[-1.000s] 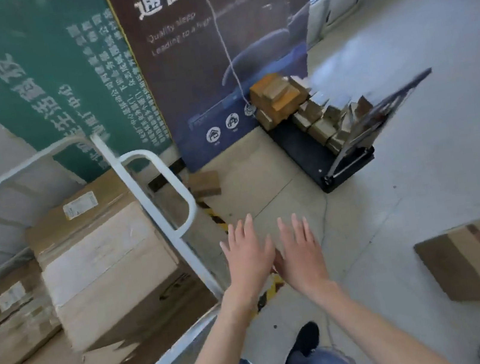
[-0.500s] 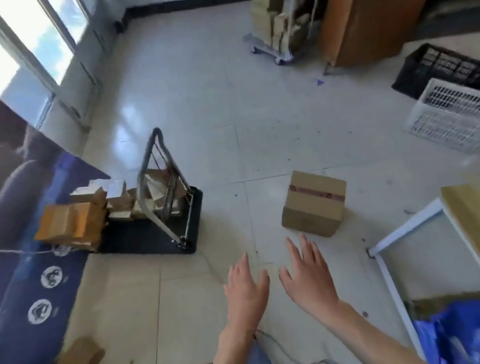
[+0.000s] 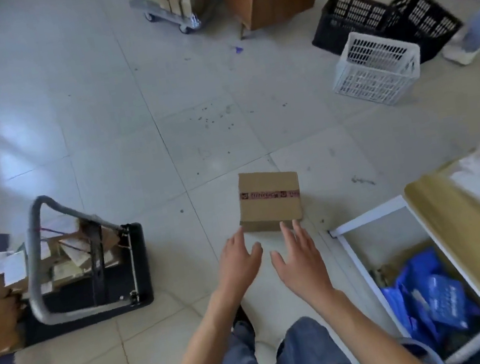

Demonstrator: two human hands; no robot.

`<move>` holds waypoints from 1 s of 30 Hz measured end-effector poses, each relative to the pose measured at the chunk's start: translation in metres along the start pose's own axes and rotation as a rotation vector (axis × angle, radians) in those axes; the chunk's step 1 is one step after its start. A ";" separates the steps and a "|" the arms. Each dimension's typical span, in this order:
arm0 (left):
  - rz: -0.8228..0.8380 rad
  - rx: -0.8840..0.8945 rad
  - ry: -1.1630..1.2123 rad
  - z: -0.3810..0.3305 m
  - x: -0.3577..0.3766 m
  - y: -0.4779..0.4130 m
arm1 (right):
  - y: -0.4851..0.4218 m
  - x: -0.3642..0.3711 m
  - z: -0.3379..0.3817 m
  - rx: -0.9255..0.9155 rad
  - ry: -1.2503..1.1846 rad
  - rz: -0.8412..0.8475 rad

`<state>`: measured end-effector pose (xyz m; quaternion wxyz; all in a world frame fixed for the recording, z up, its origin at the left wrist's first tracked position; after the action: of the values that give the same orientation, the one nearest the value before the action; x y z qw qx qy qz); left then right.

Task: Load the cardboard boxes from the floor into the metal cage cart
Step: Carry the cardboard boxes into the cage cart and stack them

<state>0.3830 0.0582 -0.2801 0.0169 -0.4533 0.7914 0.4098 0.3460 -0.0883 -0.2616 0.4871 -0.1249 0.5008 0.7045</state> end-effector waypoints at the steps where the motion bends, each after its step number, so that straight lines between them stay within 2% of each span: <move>1: 0.017 0.003 -0.031 -0.007 -0.006 -0.018 | -0.012 -0.007 -0.002 0.013 -0.019 -0.004; 7: 0.146 -0.115 -0.075 -0.008 -0.015 -0.136 | -0.106 -0.026 -0.056 0.104 -0.141 0.015; 14: 0.203 -0.290 -0.019 0.069 0.027 -0.288 | -0.264 0.015 -0.185 0.305 -0.256 0.128; 20: 0.187 -0.407 0.200 0.151 0.090 -0.432 | -0.409 0.071 -0.296 0.464 -0.460 0.168; 23: 0.203 -0.383 0.432 0.177 0.115 -0.498 | -0.469 0.097 -0.343 0.484 -0.511 0.201; 25: 0.157 -0.353 0.521 0.195 0.123 -0.537 | -0.503 0.109 -0.372 0.501 -0.530 0.237; 30: 0.139 -0.358 0.564 0.229 0.136 -0.597 | -0.561 0.129 -0.411 0.548 -0.644 0.314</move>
<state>0.6606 -0.0371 -0.8642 -0.3102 -0.4896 0.7094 0.4009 0.6092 -0.3428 -0.8665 0.5202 0.3118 0.5049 0.6142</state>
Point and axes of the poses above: each hand's wrist, its own y-axis away from the middle knuckle, its own x-axis out of the palm, z = x × y, the point moved 5 cm from there along -y, towards the middle knuckle, and after that the axes turned 14 degrees about z, right-handed, at the moved point
